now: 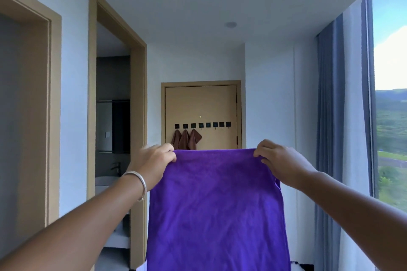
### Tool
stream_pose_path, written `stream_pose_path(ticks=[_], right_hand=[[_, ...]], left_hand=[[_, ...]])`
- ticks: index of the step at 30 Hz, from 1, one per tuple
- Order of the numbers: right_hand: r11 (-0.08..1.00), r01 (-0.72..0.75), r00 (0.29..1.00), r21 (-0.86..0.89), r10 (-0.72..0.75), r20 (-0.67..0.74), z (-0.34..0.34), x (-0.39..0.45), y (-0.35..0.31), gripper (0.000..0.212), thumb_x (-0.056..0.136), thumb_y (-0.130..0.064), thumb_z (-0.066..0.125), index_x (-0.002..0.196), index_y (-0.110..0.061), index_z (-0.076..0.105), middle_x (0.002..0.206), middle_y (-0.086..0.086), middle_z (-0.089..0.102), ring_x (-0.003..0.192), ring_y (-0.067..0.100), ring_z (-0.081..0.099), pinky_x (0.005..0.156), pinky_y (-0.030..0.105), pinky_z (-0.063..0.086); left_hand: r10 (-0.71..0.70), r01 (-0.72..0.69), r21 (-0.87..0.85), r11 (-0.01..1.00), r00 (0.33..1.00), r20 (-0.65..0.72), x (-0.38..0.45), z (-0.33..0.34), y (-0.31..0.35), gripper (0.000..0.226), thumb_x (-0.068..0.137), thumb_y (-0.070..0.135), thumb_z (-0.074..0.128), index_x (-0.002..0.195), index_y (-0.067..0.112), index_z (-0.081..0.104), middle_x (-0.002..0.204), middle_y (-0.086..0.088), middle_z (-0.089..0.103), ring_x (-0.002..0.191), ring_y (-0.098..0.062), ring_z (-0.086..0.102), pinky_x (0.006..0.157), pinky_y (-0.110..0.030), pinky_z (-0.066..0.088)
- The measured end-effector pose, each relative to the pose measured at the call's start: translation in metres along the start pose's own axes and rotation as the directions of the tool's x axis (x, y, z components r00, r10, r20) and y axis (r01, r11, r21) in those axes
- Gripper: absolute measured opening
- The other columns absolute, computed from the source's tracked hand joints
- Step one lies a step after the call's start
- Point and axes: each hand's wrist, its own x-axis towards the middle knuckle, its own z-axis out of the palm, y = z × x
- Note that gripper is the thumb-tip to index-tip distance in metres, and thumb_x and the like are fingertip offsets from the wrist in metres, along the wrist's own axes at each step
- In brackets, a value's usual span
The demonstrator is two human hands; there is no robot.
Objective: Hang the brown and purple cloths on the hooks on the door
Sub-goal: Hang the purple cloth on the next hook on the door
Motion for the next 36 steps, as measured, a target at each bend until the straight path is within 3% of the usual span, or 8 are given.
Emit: stream_pose_path(ticks=[3,7,15,19,21,28,31,36], right_hand=[[1.0,0.019,1.0,-0.018,-0.018,0.003,0.037,0.024,0.017,0.028,0.099,-0.015,0.042,0.111,-0.028,0.063,0.113,-0.01,0.056,0.082,0.015,0.062,0.073,0.03,0.052],[0.998,0.055,0.998,0.01,-0.054,-0.035,0.082,0.065,0.046,0.029,0.098,-0.014,0.044,0.107,-0.027,0.067,0.111,-0.008,0.059,0.081,0.017,0.063,0.072,0.031,0.052],[0.998,0.065,0.997,0.0,-0.065,-0.039,0.168,0.149,0.116,0.031,0.101,-0.017,0.039,0.111,-0.028,0.066,0.117,-0.011,0.056,0.087,0.014,0.062,0.074,0.027,0.051],[0.999,0.031,0.998,-0.012,-0.032,-0.046,0.216,0.183,0.138,0.028,0.1,-0.015,0.044,0.112,-0.026,0.067,0.116,-0.009,0.058,0.087,0.013,0.062,0.07,0.018,0.043],[1.0,0.012,0.998,-0.001,-0.012,-0.054,0.242,0.199,0.147,0.028,0.099,-0.015,0.045,0.112,-0.025,0.067,0.115,-0.008,0.059,0.085,0.014,0.062,0.07,0.02,0.046],[0.998,-0.018,0.998,-0.054,0.014,-0.066,0.336,0.256,0.165,0.029,0.098,-0.015,0.045,0.109,-0.027,0.069,0.112,-0.01,0.061,0.09,0.013,0.062,0.07,0.022,0.044],[0.997,-0.007,0.995,-0.078,-0.001,-0.105,0.375,0.297,0.166,0.026,0.093,-0.014,0.05,0.1,-0.022,0.073,0.105,-0.006,0.066,0.093,0.015,0.062,0.077,0.028,0.046],[0.997,-0.063,0.992,-0.038,0.058,-0.112,0.437,0.378,0.17,0.026,0.094,-0.034,0.048,0.099,-0.027,0.073,0.102,-0.011,0.064,0.089,0.006,0.056,0.075,0.021,0.048]], left_hand=[[-0.043,0.042,0.045,0.998,0.998,0.04,0.014,0.039,-0.015,0.036,0.084,-0.003,0.051,0.097,0.026,0.068,0.097,0.011,0.062,0.087,-0.013,0.056,0.076,-0.026,0.035],[-0.121,0.116,0.066,0.991,0.99,0.074,0.05,0.092,-0.034,0.042,0.081,-0.005,0.051,0.096,0.03,0.068,0.099,0.015,0.062,0.091,-0.01,0.054,0.081,-0.025,0.039],[-0.17,0.167,0.039,0.985,0.98,0.103,0.12,0.187,-0.062,0.047,0.073,-0.015,0.049,0.091,0.028,0.054,0.103,0.013,0.05,0.084,-0.007,0.042,0.053,-0.013,0.022],[-0.145,0.142,0.036,0.989,0.983,0.109,0.141,0.233,-0.078,0.047,0.075,-0.01,0.054,0.104,0.028,0.055,0.117,0.01,0.045,0.085,-0.008,0.04,0.057,-0.018,0.032],[-0.12,0.116,0.038,0.992,0.986,0.119,0.15,0.261,-0.089,0.048,0.077,-0.01,0.053,0.107,0.028,0.055,0.12,0.012,0.046,0.091,-0.009,0.046,0.062,-0.021,0.039],[-0.065,0.066,-0.01,0.998,0.989,0.131,0.187,0.375,-0.158,0.051,0.074,-0.012,0.049,0.102,0.028,0.063,0.103,0.018,0.058,0.093,-0.011,0.052,0.068,-0.03,0.049],[-0.053,0.055,-0.019,0.998,0.993,0.102,0.21,0.426,-0.205,0.054,0.071,-0.017,0.051,0.097,0.027,0.067,0.099,0.016,0.062,0.088,-0.013,0.053,0.065,-0.027,0.044],[-0.096,0.098,-0.039,0.994,0.994,0.05,0.253,0.499,-0.276,0.052,0.071,-0.012,0.051,0.093,0.032,0.068,0.096,0.017,0.064,0.084,-0.014,0.055,0.063,-0.022,0.032]])
